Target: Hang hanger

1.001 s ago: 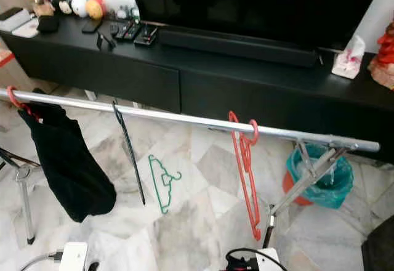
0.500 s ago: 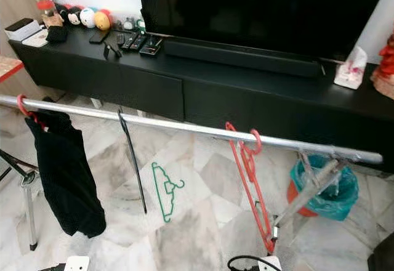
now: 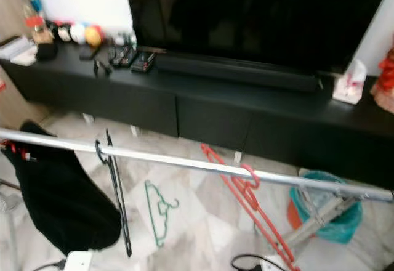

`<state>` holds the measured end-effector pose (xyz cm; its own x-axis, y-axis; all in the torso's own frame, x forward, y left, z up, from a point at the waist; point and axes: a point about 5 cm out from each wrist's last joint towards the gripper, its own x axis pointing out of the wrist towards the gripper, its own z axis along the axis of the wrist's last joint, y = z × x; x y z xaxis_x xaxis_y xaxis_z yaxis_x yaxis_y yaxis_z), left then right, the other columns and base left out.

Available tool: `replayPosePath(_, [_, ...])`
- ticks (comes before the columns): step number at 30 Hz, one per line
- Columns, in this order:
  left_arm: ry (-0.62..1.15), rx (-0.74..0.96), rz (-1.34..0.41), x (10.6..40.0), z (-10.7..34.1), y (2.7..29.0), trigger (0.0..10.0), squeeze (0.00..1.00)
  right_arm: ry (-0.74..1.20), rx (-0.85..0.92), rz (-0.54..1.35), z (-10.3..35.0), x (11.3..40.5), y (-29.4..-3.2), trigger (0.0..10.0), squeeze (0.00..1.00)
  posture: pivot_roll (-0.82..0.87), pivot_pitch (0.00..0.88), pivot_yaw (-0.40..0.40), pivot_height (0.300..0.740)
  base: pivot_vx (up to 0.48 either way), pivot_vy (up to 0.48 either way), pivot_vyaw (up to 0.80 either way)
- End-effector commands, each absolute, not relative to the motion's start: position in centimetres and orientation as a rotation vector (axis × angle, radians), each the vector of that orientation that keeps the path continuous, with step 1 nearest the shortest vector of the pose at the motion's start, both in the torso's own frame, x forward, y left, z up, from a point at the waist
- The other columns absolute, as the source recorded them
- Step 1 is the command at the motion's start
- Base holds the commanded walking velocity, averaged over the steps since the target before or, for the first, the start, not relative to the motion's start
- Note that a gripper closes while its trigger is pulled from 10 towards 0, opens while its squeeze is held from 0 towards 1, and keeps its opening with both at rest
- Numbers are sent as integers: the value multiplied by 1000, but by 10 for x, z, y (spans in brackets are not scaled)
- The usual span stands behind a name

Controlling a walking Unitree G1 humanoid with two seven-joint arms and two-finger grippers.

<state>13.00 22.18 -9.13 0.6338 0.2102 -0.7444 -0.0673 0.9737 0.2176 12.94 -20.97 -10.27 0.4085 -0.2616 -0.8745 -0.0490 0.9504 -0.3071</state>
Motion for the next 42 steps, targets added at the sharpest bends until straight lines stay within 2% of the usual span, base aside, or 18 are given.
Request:
replayPosePath(1, [847, 201, 146, 133, -90, 218, 10000, 0, 1172, -315, -149, -104, 120, -217, 10000, 0, 20, 65, 0, 740, 0, 0, 0])
replayPosePath(7, [740, 245, 208, 140, -81, 224, 10000, 0, 1169, -317, -148, -104, 121, -217, 10000, 0, 21, 65, -1, 740, 0, 0, 0])
replayPosePath(13, [462, 439, 493, 153, -42, 258, 10000, 0, 1169, -321, -140, -104, 121, -217, 10000, 0, 29, 68, -3, 740, 0, 0, 0])
replayPosePath(18, [254, 526, 584, 162, 0, 263, 10000, 0, 1168, -328, -132, -104, 122, -217, 10000, 0, 33, 70, -8, 740, 0, 0, 0])
replayPosePath(22, [46, 454, 492, 182, 33, 247, 10000, 0, 1167, -333, -129, -104, 122, -218, 10000, 0, 34, 72, -11, 740, 0, 0, 0])
replayPosePath(26, [-22, 443, 441, 188, 44, 238, 10000, 0, 1167, -335, -127, -104, 122, -218, 10000, 0, 33, 71, -7, 740, 0, 0, 0])
replayPosePath(27, [-84, 466, 415, 191, 59, 230, 10000, 0, 1168, -337, -124, -104, 122, -217, 10000, 0, 32, 71, -7, 740, 0, 0, 0])
replayPosePath(36, [-168, 532, 322, 191, 89, 208, 10000, 0, 1165, -342, -122, -103, 123, -217, 10000, 0, 37, 75, -10, 740, 0, 0, 0])
replayPosePath(37, [-201, 562, 270, 191, 97, 198, 10000, 1000, 1164, -344, -120, -103, 124, -216, 10000, 0, 38, 73, -7, 740, 0, 0, 0])
replayPosePath(42, [-174, 545, 235, 184, 97, 191, 10000, 1000, 1162, -341, -120, -103, 124, -216, 10000, 0, 34, 68, -1, 740, 0, 0, 0])
